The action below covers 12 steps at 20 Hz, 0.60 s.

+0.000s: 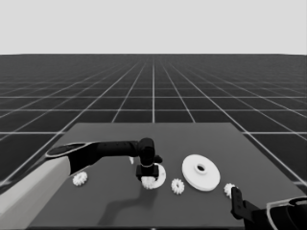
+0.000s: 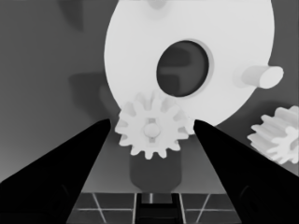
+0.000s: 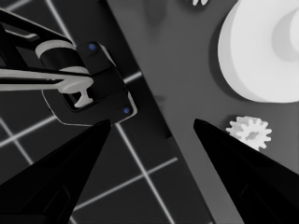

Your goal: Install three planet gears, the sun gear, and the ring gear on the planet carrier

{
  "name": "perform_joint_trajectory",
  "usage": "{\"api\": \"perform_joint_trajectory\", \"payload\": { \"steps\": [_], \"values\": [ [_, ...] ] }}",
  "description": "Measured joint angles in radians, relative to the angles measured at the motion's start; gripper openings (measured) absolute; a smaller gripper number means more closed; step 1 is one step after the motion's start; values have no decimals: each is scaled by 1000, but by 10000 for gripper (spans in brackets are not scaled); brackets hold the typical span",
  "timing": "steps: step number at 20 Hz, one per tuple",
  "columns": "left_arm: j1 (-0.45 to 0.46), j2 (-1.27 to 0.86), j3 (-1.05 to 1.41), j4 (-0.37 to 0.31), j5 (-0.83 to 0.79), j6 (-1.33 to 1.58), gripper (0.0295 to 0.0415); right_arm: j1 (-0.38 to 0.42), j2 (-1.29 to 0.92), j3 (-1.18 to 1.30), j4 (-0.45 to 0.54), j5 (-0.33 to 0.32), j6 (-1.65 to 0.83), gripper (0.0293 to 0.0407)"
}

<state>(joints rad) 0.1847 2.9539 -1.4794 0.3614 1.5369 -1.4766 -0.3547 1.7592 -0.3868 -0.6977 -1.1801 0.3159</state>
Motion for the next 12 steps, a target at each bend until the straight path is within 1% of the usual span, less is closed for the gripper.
{"api": "perform_joint_trajectory", "payload": {
  "steps": [5,6,7,8,9,10,12],
  "values": [
    [0,0,0,0,0,0,385,0,0,0,0,0,0,385],
    [-117,-27,121,-146,48,-85,385,0,0,0,0,0,0,385],
    [-241,-31,158,-252,50,-117,385,0,0,0,0,0,0,385],
    [-315,-29,158,-318,43,-119,385,0,0,0,0,0,0,385],
    [-357,-27,151,-356,38,-115,385,0,0,0,0,0,0,385],
    [-381,-26,145,-379,36,-109,385,0,0,0,0,0,0,385],
    [-402,-24,137,-399,34,-103,385,0,0,0,0,0,0,385]
  ]
}}
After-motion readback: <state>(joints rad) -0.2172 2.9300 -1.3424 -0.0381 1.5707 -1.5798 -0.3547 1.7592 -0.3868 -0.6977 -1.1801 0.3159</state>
